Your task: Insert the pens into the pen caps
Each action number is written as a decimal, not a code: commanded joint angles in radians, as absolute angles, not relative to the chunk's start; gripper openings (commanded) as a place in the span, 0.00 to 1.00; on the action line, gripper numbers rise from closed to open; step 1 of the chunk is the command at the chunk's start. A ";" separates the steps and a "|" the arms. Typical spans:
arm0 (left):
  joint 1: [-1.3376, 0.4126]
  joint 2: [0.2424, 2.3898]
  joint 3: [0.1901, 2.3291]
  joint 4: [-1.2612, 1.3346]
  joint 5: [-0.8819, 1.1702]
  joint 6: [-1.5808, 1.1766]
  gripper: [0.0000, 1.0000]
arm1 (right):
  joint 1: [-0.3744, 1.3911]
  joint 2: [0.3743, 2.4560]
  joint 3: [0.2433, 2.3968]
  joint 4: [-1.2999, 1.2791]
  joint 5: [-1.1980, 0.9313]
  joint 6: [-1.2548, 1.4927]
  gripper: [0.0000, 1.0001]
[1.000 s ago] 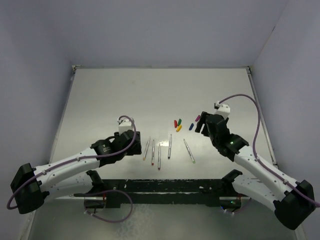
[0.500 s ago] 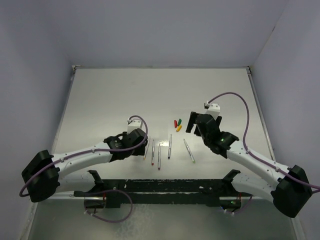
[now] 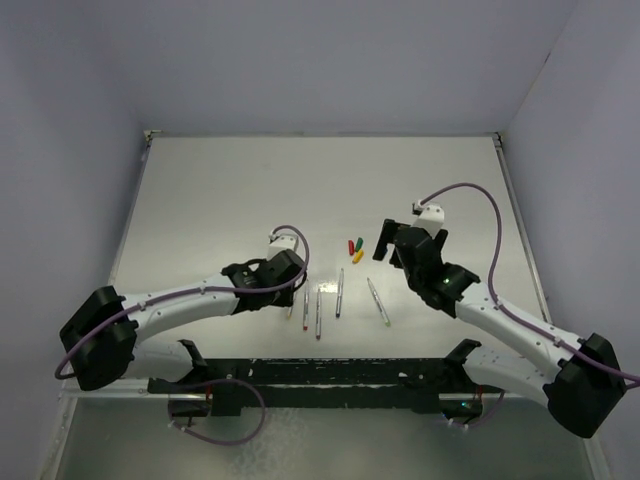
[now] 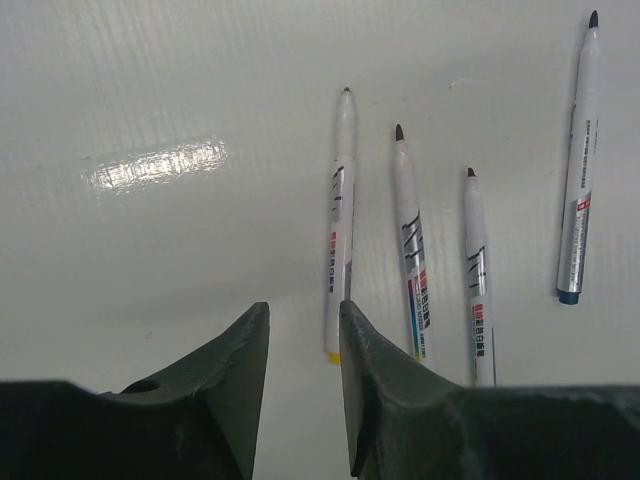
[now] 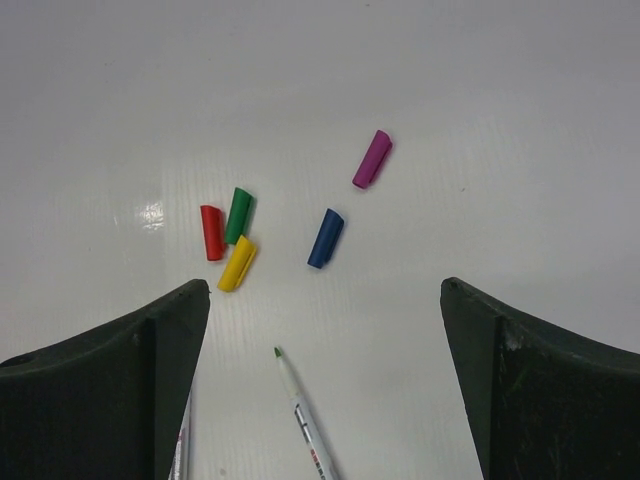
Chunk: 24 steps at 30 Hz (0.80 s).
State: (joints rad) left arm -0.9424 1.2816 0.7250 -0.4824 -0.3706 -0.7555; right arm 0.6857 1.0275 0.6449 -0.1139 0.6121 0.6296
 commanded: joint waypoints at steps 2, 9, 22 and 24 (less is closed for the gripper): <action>-0.938 1.341 0.816 -0.514 -0.335 -0.713 0.37 | 0.679 0.990 0.641 -0.081 0.685 0.656 1.00; -0.938 1.450 0.907 -0.585 -0.288 -0.685 0.38 | 0.680 0.984 0.644 -0.101 0.686 0.641 1.00; -0.891 1.526 0.936 -0.597 -0.247 -0.657 0.43 | 0.679 0.980 0.643 -0.114 0.660 0.614 1.00; -0.883 1.534 0.939 -0.592 -0.238 -0.649 0.44 | 0.680 0.981 0.643 -0.115 0.660 0.612 1.00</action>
State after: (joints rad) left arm -0.9028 1.5230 0.8974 -0.5972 -0.2626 -0.6830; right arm 0.6815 0.9943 0.6430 -0.1284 0.6411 0.6258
